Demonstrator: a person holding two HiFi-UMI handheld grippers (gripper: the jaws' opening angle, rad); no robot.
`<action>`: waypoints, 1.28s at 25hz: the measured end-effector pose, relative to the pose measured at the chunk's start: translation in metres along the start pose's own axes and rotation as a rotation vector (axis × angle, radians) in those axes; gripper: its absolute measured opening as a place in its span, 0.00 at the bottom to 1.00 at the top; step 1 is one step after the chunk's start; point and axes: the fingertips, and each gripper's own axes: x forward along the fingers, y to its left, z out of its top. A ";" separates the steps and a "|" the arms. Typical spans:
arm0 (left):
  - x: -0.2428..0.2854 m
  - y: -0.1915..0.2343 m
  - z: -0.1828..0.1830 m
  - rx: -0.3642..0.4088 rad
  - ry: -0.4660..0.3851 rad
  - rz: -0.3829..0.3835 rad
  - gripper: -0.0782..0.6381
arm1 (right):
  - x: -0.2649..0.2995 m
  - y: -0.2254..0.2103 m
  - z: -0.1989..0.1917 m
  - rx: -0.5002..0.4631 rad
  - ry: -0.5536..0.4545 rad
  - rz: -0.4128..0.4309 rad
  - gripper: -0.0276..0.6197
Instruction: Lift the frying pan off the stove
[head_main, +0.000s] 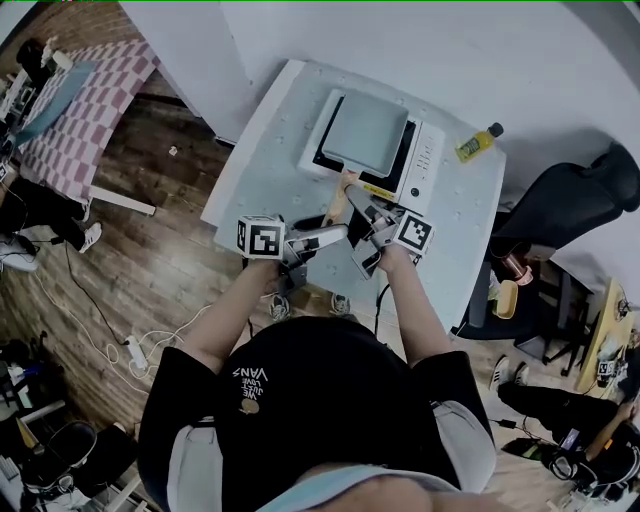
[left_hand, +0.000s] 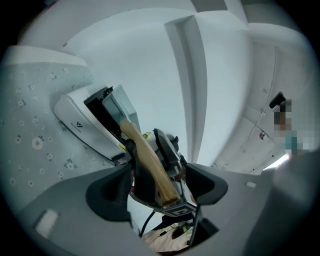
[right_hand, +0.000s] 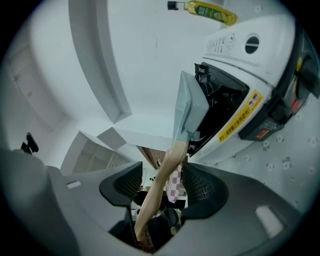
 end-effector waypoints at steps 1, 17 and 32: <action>0.002 0.001 0.000 -0.007 0.004 -0.002 0.55 | 0.004 0.000 0.000 0.021 0.013 0.015 0.42; 0.001 0.007 -0.010 -0.113 0.037 0.009 0.31 | 0.046 -0.008 -0.007 0.072 0.166 0.046 0.39; -0.021 0.003 -0.023 -0.183 0.028 -0.034 0.27 | 0.040 -0.003 -0.028 0.021 0.113 -0.027 0.32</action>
